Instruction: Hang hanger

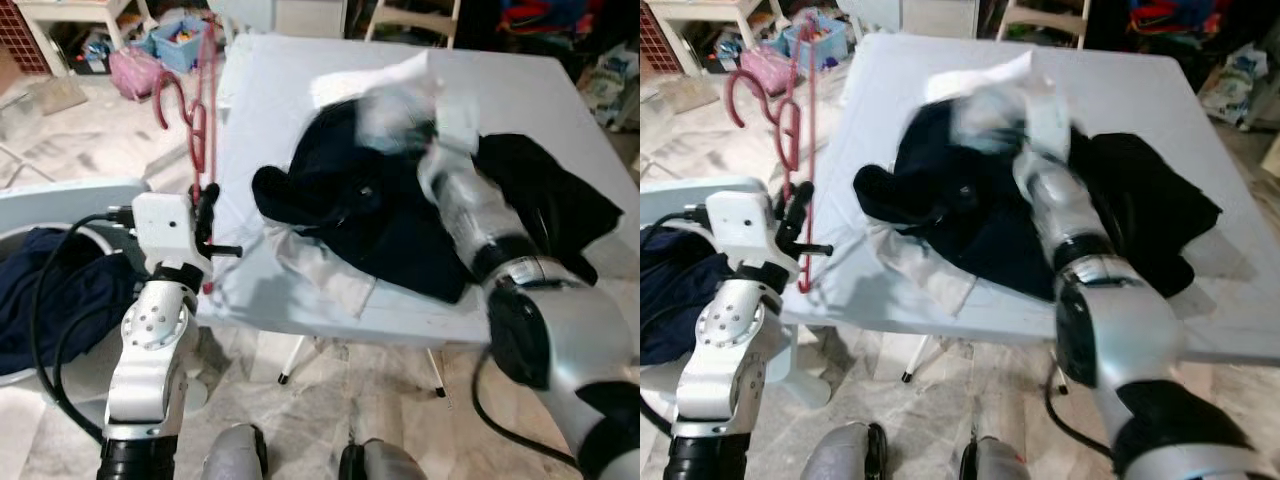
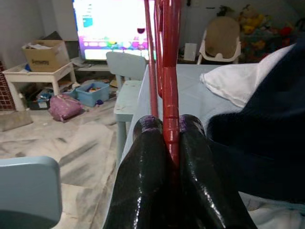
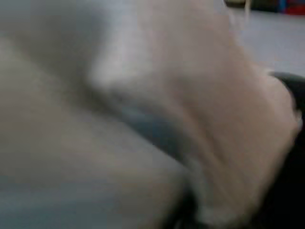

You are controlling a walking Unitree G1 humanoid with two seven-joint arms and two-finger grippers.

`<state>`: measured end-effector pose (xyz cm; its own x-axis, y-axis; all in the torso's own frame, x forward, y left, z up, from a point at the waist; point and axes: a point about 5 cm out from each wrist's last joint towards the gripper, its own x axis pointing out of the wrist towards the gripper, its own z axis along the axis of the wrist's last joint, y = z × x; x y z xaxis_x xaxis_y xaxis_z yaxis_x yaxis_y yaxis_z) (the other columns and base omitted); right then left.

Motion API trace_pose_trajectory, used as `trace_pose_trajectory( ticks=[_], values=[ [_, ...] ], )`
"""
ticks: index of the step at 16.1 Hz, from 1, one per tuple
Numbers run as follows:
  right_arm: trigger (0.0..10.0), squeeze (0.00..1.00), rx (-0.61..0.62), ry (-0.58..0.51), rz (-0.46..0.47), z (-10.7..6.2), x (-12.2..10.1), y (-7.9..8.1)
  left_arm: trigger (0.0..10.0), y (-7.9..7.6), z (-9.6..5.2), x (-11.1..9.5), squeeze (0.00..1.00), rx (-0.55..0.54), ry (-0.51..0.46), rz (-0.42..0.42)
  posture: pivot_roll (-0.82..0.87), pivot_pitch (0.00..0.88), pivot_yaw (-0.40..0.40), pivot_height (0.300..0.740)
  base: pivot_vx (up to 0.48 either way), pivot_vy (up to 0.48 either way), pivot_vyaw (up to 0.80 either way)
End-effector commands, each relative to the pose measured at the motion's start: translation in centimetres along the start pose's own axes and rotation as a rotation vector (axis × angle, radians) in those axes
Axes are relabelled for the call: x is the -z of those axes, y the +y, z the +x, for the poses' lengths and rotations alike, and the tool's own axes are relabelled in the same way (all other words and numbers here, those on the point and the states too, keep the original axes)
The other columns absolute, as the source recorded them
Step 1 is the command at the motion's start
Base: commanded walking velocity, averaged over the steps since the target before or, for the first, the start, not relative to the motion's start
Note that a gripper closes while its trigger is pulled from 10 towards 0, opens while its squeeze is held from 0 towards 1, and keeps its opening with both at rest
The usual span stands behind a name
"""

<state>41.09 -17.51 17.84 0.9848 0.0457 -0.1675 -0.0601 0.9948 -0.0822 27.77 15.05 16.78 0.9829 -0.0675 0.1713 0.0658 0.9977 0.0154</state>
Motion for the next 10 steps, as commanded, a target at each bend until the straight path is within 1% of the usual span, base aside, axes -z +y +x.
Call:
trace_pose_trajectory(
  ticks=[1, 2, 3, 5, 6, 7, 8, 9, 10],
  values=[
    [10.0, 1.0, 0.046, 0.014, -0.045, -0.3, 0.2, -2.1, 10.0, -0.1, -0.2, 1.2, 0.0, 0.004, 0.063, 0.0, 0.05, 0.124, -0.041, 0.74, 0.0, 0.0, 0.0],
    [10.0, 1.0, 0.069, 0.026, -0.071, -0.7, 0.7, -3.3, 10.0, -0.4, -0.1, 1.3, 0.0, 0.013, 0.065, -0.005, 0.04, 0.123, -0.039, 0.74, 0.0, 0.0, 0.0],
    [10.0, 1.0, 0.094, -0.012, -0.116, -1.2, 0.9, -4.7, 10.0, -0.8, 0.0, 1.4, 0.0, 0.035, 0.07, -0.012, 0.03, 0.118, -0.033, 0.74, 0.0, 0.0, 0.0],
    [10.0, 1.0, 0.109, -0.034, -0.149, -1.4, 1.0, -5.3, 10.0, -1.0, -0.1, 1.4, 0.0, 0.042, 0.072, -0.014, 0.03, 0.117, -0.031, 0.74, 0.0, 0.0, 0.0],
    [10.0, 1.0, 0.126, -0.118, -0.309, -1.9, 0.6, -5.8, 10.0, -1.1, -0.1, 1.5, 0.0, 0.052, 0.074, -0.015, 0.03, 0.115, -0.027, 0.74, 0.0, 0.0, 0.0],
    [10.0, 1.0, 0.116, -0.184, -0.404, -2.4, 0.0, -6.3, 10.0, -1.1, -0.1, 1.5, 0.0, 0.057, 0.078, -0.013, 0.04, 0.114, -0.026, 0.74, 0.0, 0.0, 0.0],
    [10.0, 1.0, 0.099, -0.221, -0.448, -2.7, -0.4, -6.4, 10.0, -1.0, -0.1, 1.5, 0.0, 0.06, 0.08, -0.011, 0.04, 0.114, -0.026, 0.74, 0.0, 0.0, 0.0],
    [10.0, 1.0, 0.08, -0.277, -0.523, -3.1, -1.5, -7.0, 10.0, -0.9, -0.1, 1.6, 0.0, 0.062, 0.081, -0.007, 0.04, 0.113, -0.024, 0.74, 0.0, 0.0, 0.0],
    [10.0, 1.0, 0.08, -0.319, -0.466, -3.3, -2.8, -7.6, 10.0, -0.7, -0.1, 1.5, 0.0, 0.061, 0.081, -0.005, 0.04, 0.111, -0.024, 0.74, 0.0, 0.0, 0.0]
  ],
)
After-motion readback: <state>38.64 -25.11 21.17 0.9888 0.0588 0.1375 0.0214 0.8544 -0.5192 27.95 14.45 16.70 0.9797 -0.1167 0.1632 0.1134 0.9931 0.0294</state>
